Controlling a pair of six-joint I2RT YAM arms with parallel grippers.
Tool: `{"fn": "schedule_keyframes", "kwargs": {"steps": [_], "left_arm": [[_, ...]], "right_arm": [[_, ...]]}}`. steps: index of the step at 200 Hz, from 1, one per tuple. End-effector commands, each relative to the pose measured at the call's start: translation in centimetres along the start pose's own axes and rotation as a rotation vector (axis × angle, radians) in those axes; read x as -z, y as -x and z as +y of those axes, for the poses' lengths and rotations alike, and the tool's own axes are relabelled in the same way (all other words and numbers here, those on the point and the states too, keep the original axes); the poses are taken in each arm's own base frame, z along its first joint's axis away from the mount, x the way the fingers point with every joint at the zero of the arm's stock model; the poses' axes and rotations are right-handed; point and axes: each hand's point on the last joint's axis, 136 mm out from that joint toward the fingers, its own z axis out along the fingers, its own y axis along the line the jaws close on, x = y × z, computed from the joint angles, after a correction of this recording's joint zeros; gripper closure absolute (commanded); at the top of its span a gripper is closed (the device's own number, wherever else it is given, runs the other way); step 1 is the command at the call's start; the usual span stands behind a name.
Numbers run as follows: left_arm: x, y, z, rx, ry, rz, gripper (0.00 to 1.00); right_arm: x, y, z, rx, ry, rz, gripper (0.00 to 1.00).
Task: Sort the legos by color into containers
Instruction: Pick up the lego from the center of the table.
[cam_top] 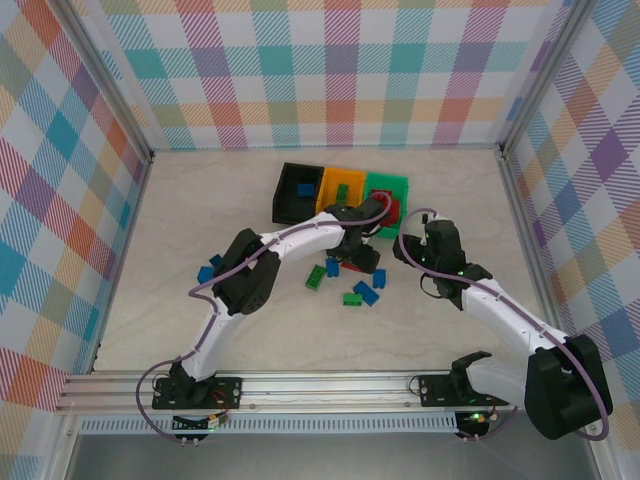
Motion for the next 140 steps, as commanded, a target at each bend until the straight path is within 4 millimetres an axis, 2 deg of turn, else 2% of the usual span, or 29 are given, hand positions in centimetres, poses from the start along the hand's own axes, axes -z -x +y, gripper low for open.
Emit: {"fn": "schedule_keyframes", "kwargs": {"steps": [1, 39, 62, 78, 96, 116, 140], "left_arm": [[-0.6, -1.6, 1.0, 0.000, 0.073, 0.072, 0.25], [-0.1, -1.5, 0.8, -0.003, 0.070, 0.055, 0.30], [-0.1, -1.4, 0.6, -0.004, 0.068, 0.052, 0.29], [-0.7, -1.7, 0.5, -0.002, 0.068, 0.069, 0.28], [-1.2, -2.1, 0.4, -0.001, 0.060, 0.081, 0.33], [-0.5, -1.8, 0.1, 0.001, 0.045, 0.055, 0.35], [1.2, -0.5, -0.1, 0.002, 0.030, -0.007, 0.36]], "right_arm": [[-0.1, 0.2, -0.1, -0.008, -0.002, -0.011, 0.43], [0.0, 0.1, -0.2, -0.007, -0.003, -0.013, 0.43], [0.0, 0.2, 0.0, -0.009, 0.007, -0.013, 0.43], [0.0, 0.2, -0.1, -0.009, 0.004, -0.015, 0.43], [0.0, 0.2, -0.1, -0.007, 0.002, -0.013, 0.43], [0.1, 0.2, 0.0, -0.009, 0.006, -0.017, 0.43], [0.0, 0.2, -0.1, -0.012, 0.004, -0.018, 0.43]]}}
